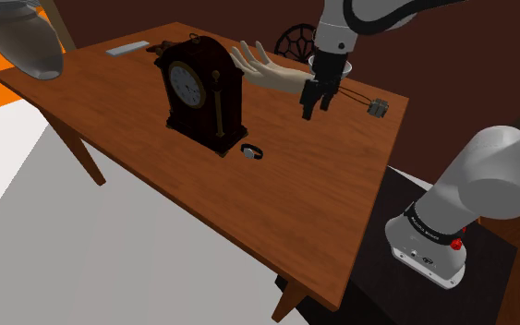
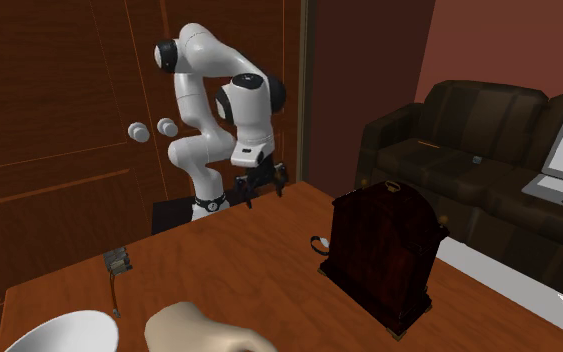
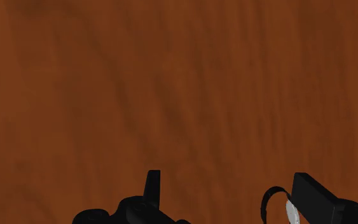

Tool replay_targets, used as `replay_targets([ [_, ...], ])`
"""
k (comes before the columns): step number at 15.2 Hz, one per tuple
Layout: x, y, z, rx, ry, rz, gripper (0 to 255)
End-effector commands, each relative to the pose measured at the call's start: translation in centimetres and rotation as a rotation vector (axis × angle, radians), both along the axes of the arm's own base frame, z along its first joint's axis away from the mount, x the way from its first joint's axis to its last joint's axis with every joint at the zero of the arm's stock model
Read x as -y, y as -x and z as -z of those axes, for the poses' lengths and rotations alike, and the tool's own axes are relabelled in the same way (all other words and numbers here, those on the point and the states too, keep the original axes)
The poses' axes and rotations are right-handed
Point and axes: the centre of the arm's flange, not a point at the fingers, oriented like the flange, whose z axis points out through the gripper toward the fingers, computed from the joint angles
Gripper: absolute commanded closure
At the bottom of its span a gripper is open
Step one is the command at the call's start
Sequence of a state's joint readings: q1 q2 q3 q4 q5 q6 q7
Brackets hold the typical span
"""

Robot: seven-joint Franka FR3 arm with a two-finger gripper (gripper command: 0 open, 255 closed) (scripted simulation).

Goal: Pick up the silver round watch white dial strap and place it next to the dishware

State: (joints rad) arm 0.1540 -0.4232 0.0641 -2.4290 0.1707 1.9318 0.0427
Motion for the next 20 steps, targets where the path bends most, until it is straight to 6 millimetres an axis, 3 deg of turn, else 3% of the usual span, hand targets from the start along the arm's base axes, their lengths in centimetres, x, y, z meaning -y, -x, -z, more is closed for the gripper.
replay_targets([
  [1,-1.7,-1.4,1.2,0.011,-0.014,-0.024,0],
  [13,-13.0,-8.0,7.1,0.068,-0.094,-0.168,0],
  [20,-13.8,-7.8,10.7,0.068,-0.094,-0.168,0],
])
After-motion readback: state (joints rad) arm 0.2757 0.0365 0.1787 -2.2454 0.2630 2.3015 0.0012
